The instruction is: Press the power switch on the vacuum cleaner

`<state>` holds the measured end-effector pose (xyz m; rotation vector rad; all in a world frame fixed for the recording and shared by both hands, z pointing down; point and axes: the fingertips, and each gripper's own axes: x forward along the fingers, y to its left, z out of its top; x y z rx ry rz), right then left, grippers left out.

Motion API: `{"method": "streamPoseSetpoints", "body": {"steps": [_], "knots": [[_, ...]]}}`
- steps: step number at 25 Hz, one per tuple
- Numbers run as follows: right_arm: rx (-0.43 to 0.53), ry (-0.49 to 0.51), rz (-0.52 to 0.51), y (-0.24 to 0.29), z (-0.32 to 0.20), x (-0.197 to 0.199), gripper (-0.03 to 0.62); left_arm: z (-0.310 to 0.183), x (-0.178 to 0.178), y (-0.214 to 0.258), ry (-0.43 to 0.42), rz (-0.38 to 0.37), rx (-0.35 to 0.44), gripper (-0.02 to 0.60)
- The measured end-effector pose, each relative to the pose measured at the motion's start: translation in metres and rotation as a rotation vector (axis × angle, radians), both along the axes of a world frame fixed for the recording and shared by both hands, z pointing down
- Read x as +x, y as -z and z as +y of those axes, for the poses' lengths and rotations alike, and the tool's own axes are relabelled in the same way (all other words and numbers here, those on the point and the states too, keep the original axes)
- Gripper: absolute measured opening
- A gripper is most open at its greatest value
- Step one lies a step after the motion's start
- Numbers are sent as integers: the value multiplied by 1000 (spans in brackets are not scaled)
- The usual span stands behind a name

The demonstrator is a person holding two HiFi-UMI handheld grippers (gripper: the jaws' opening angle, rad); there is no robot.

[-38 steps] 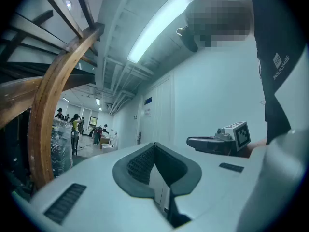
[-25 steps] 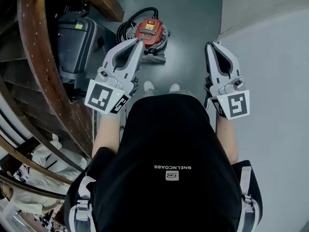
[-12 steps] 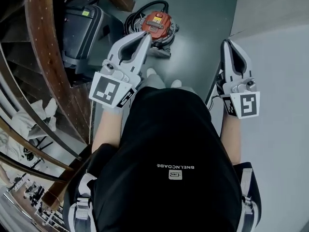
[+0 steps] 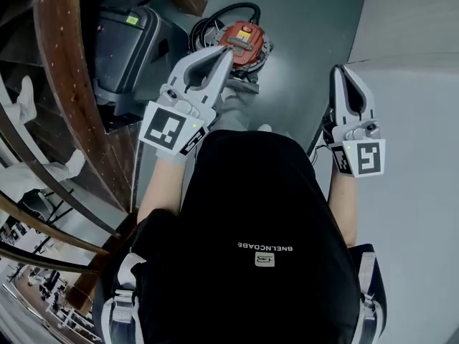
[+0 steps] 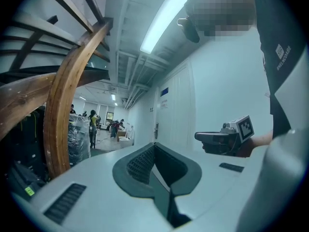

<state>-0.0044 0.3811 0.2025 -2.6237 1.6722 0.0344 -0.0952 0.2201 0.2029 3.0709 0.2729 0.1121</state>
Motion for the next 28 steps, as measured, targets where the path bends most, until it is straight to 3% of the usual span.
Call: {"method": "streamPoseSetpoints", "body": {"steps": [7, 12, 19, 28], "knots": [[-57, 21, -10, -5, -118, 53, 26, -120, 44, -9, 27, -18, -45, 14], [-99, 37, -16, -10, -178, 86, 26, -180, 66, -16, 42, -44, -62, 14], [-168, 162, -8, -18, -237, 122, 26, -216, 88, -25, 108, -74, -78, 14], [-273, 389, -50, -70, -294, 166, 26, -241, 109, -49, 311, -126, -116, 14]]}}
